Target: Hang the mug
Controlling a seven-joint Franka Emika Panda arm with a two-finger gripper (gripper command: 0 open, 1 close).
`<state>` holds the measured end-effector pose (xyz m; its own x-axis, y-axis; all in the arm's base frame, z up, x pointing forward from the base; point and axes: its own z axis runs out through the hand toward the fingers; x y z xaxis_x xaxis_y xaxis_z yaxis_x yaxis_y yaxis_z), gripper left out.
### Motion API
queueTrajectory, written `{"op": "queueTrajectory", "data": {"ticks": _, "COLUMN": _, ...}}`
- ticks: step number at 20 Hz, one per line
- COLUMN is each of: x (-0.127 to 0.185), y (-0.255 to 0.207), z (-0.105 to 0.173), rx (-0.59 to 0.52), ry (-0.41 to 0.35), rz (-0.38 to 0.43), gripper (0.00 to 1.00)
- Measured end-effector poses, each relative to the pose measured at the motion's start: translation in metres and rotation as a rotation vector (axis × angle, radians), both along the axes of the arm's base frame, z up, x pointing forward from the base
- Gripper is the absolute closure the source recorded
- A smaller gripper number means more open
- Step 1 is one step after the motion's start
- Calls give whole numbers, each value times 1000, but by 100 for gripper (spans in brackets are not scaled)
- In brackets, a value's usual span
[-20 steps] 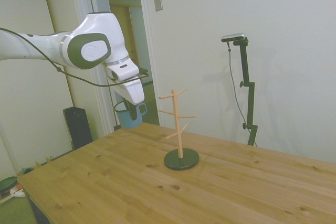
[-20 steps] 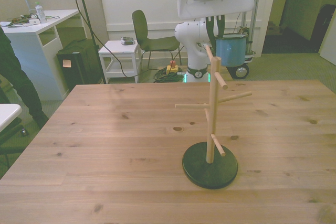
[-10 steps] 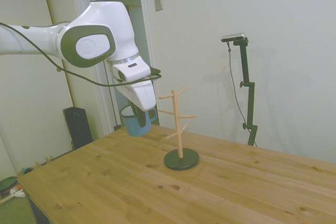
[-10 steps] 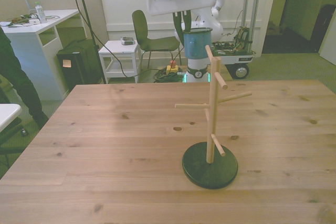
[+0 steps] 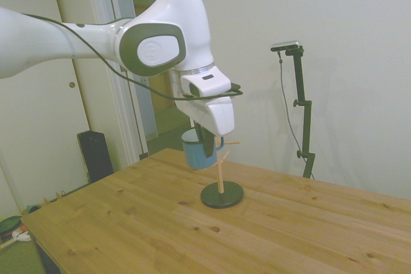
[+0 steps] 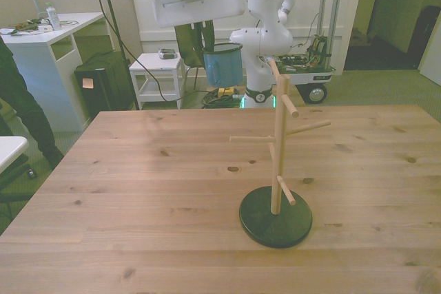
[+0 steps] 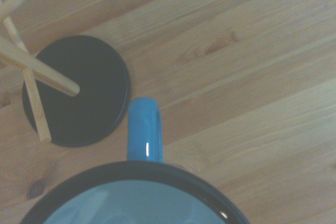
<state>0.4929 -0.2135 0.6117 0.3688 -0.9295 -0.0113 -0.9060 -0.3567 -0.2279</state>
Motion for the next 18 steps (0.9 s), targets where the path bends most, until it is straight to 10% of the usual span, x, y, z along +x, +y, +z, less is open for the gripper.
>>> {"op": "queueTrajectory", "data": {"ticks": 10, "x": 73, "y": -7, "z": 7, "rx": 0, "ry": 40, "rz": 20, "gripper": 100}}
{"op": "queueTrajectory", "data": {"ticks": 18, "x": 75, "y": -30, "z": 8, "rx": 19, "ry": 36, "rz": -19, "gripper": 100}}
